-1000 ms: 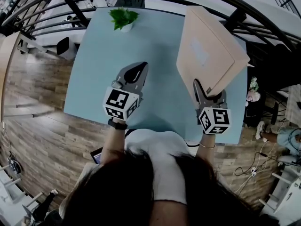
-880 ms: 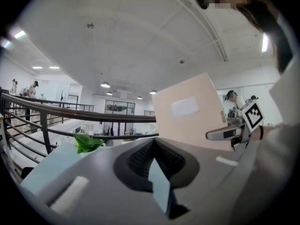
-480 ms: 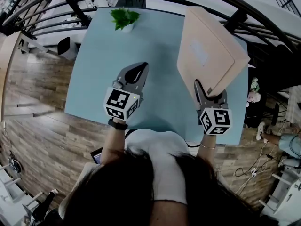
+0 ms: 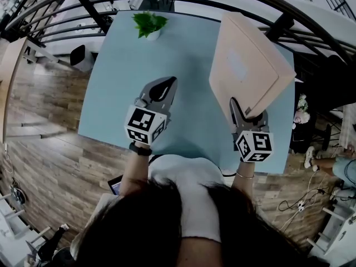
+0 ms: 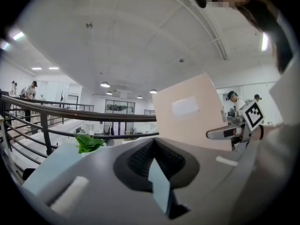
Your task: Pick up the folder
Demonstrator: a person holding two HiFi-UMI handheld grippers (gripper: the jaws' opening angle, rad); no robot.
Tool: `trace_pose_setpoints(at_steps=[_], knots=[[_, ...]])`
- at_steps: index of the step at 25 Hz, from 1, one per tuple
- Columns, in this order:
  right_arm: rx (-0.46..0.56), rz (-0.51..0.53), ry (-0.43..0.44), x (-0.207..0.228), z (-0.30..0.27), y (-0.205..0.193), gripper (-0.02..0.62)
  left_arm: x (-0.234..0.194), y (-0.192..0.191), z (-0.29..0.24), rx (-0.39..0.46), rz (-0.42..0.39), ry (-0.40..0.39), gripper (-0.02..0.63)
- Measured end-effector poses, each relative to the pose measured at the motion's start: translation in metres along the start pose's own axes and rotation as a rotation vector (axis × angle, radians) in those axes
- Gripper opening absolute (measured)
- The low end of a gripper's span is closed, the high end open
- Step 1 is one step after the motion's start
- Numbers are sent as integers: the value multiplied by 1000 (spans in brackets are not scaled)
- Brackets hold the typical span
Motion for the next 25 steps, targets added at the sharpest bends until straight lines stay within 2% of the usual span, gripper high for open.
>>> trace_pose_setpoints(at_steps=[25], knots=[[-20,-4,5,1,-1,-5,268,5,12,0,35,1,-25,57]])
Point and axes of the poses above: the fingertips, and each gripper's own axes: z backward along the fingers, x to its right, y out of its top, the point moved 1 cm from there along z, backward along the fingers, and after that the axes turned 9 degrees about -y, right-handed, at the moved point
